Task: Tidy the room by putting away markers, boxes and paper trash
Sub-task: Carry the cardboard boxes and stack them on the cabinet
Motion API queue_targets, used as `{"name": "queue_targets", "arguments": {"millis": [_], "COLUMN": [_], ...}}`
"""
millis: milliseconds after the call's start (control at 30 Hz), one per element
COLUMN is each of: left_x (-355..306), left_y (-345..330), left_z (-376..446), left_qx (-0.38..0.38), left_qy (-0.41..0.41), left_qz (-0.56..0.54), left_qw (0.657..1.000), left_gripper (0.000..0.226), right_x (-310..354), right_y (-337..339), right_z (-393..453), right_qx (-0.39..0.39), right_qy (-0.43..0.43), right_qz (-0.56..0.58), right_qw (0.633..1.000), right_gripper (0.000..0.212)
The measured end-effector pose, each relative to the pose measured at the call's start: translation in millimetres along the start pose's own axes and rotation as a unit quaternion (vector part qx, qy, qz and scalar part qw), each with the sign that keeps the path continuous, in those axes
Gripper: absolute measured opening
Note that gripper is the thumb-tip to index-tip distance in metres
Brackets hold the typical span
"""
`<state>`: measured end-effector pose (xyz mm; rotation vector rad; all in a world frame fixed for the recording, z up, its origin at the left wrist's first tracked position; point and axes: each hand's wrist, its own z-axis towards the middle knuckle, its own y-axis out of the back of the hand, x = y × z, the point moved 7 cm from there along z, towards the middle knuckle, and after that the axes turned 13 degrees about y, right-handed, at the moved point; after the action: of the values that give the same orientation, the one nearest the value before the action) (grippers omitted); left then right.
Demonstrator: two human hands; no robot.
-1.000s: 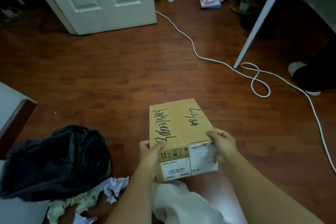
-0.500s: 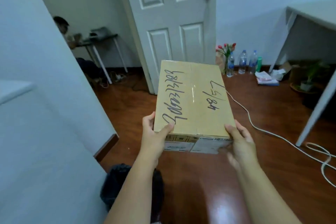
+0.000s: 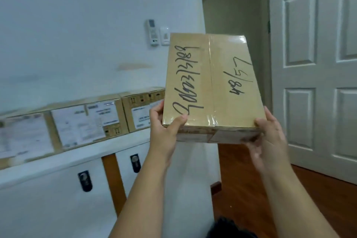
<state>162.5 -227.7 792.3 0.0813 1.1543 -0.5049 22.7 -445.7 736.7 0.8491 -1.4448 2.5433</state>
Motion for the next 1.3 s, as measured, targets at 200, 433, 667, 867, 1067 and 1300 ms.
{"name": "queue_targets", "arguments": {"millis": [200, 433, 667, 867, 1067, 1300], "left_x": [-90.1, -185.3, -223.1, -218.6, -232.2, -196.7], "left_y": [140.3, 270.1, 370.3, 426.8, 451.2, 493.1], "left_z": [-10.4, -34.3, -44.0, -44.1, -39.4, -5.5], "left_qx": [-0.13, -0.206, -0.295, -0.362, -0.514, -0.469], "left_qy": [-0.09, -0.167, -0.159, -0.137, -0.181, -0.078], "left_qz": [0.0, 0.116, 0.17, 0.194, 0.245, 0.428], "left_qw": [0.987, 0.957, 0.927, 0.901, 0.802, 0.768], "left_gripper": [0.067, 0.105, 0.104, 0.083, 0.083, 0.055], "right_x": [-62.8, -122.7, -164.3, -191.1, -214.5, -283.7], "right_y": [-160.3, -307.7, -389.3, -435.8, -467.6, -480.7], "right_z": [-30.8, -82.2, -131.0, -163.4, -202.1, -216.2], "right_qx": [0.208, 0.359, 0.421, 0.468, 0.528, 0.589], "right_qy": [-0.042, -0.078, -0.047, -0.026, 0.127, 0.158], "right_qz": [0.018, 0.011, -0.055, -0.04, -0.146, -0.269], "right_qw": [0.977, 0.93, 0.904, 0.882, 0.827, 0.746], "right_gripper": [0.048, 0.064, 0.053, 0.075, 0.073, 0.078]}}
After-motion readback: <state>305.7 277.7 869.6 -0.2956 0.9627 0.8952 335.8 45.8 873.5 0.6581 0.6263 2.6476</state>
